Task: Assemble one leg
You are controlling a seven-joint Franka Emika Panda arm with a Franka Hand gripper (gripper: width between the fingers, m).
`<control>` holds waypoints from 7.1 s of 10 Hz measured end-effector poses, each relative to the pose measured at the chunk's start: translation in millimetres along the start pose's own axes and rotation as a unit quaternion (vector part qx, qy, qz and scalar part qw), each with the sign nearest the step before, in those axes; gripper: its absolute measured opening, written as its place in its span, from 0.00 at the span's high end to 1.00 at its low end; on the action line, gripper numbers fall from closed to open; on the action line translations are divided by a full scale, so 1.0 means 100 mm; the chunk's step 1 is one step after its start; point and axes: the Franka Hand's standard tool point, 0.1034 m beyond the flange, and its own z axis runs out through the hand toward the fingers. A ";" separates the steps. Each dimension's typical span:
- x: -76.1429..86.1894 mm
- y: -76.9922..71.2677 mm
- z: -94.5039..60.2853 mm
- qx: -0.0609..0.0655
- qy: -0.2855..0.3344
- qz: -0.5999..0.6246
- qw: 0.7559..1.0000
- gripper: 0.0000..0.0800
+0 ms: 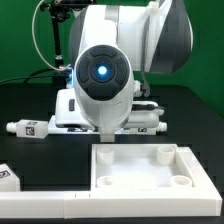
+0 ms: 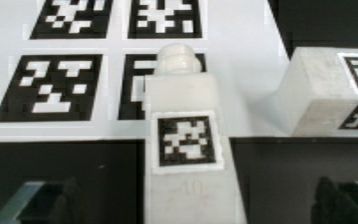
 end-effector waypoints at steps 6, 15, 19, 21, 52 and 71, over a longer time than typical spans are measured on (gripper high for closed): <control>-0.01 -0.02 0.14 -0.008 -0.011 -0.001 1.000 0.53; -0.07 -0.60 -1.02 -0.010 0.199 -0.064 0.978 0.64; -0.02 -0.71 -1.65 -0.007 0.346 -0.070 0.936 0.64; 0.11 -0.92 -2.15 -0.008 0.443 -0.080 0.893 0.64; 0.56 -1.12 -2.23 -0.023 0.637 -0.092 0.765 0.23; 0.75 -1.09 -2.18 0.139 0.409 0.241 0.869 0.64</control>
Offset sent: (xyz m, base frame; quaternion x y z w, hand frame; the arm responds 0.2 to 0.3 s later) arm 0.0000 0.0000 0.0000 0.0000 0.0000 0.0000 1.0000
